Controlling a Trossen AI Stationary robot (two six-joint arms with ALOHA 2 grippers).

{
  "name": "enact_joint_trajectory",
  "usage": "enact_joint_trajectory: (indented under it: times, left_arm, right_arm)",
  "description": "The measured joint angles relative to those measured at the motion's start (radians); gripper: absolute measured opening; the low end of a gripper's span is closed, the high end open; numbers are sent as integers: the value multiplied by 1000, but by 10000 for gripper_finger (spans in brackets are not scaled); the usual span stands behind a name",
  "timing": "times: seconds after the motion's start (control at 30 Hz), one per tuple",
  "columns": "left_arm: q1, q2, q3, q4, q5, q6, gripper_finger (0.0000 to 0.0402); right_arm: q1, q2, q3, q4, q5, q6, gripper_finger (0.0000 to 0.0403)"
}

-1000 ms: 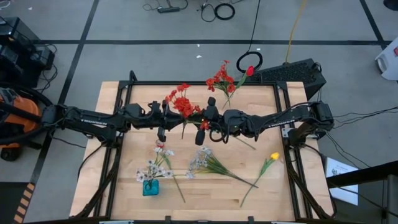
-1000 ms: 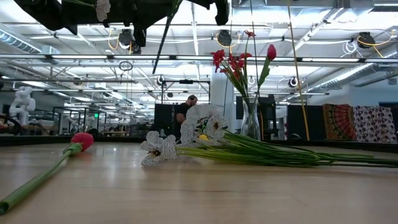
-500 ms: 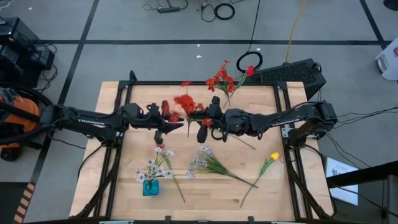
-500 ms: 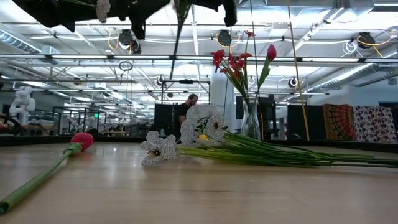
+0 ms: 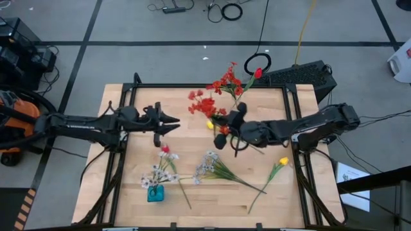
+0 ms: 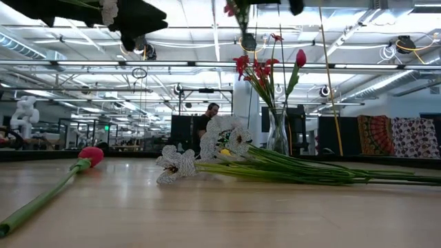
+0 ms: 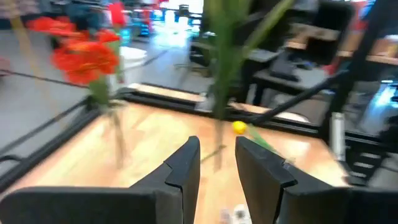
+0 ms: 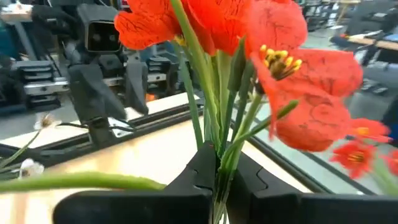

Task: Sort flowers into vase by color
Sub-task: Put the red flowers into the transparent flower vase

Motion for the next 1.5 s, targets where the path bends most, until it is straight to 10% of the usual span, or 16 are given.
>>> enact_joint_trajectory:
  times: [0.7, 1.03, 1.5]
  left_arm:
    - [40, -434, -255, -161, -25, -28, 109]
    - [40, -433, -255, -177, -23, -32, 109]
    - [40, -433, -255, -177, -23, -31, 109]
  right_arm:
    - [234, -167, -56, -1184, 505, 1139, 3]
    - [218, -403, -368, -836, 495, 1076, 1]
    - [-68, -660, -629, 66, 54, 141, 0]
